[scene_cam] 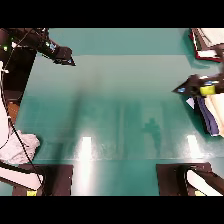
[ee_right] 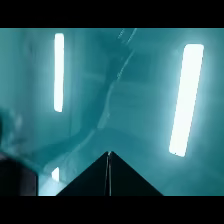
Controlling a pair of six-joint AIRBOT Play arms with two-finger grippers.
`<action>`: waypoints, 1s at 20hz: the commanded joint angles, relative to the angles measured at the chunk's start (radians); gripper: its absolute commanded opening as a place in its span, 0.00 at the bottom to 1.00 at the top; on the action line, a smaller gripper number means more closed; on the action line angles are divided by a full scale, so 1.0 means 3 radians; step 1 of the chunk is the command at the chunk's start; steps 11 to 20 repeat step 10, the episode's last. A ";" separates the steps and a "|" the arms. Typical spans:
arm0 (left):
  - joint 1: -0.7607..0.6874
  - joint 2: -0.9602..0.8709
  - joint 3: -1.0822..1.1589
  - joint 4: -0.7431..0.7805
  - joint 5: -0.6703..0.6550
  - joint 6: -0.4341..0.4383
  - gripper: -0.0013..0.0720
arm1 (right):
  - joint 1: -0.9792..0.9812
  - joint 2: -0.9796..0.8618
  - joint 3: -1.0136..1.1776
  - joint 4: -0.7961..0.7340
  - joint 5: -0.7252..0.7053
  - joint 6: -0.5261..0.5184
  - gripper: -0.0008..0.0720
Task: Fold the shirts.
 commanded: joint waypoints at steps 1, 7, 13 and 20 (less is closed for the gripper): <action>0.0003 0.0000 -0.0001 -0.0011 0.0009 -0.0010 0.05 | 0.0710 -0.0182 0.0000 0.0031 -0.0099 -0.0031 0.03; 0.0003 0.0000 -0.0001 -0.0011 0.0009 -0.0010 0.05 | 0.0961 -0.0207 0.0004 0.0015 -0.0289 -0.0031 0.03; 0.0003 0.0000 -0.0001 -0.0011 0.0009 -0.0009 0.05 | 0.0963 -0.0207 0.0004 0.0018 -0.0289 -0.0029 0.03; 0.0003 0.0000 -0.0001 -0.0011 0.0009 -0.0009 0.05 | 0.0963 -0.0207 0.0004 0.0018 -0.0289 -0.0029 0.03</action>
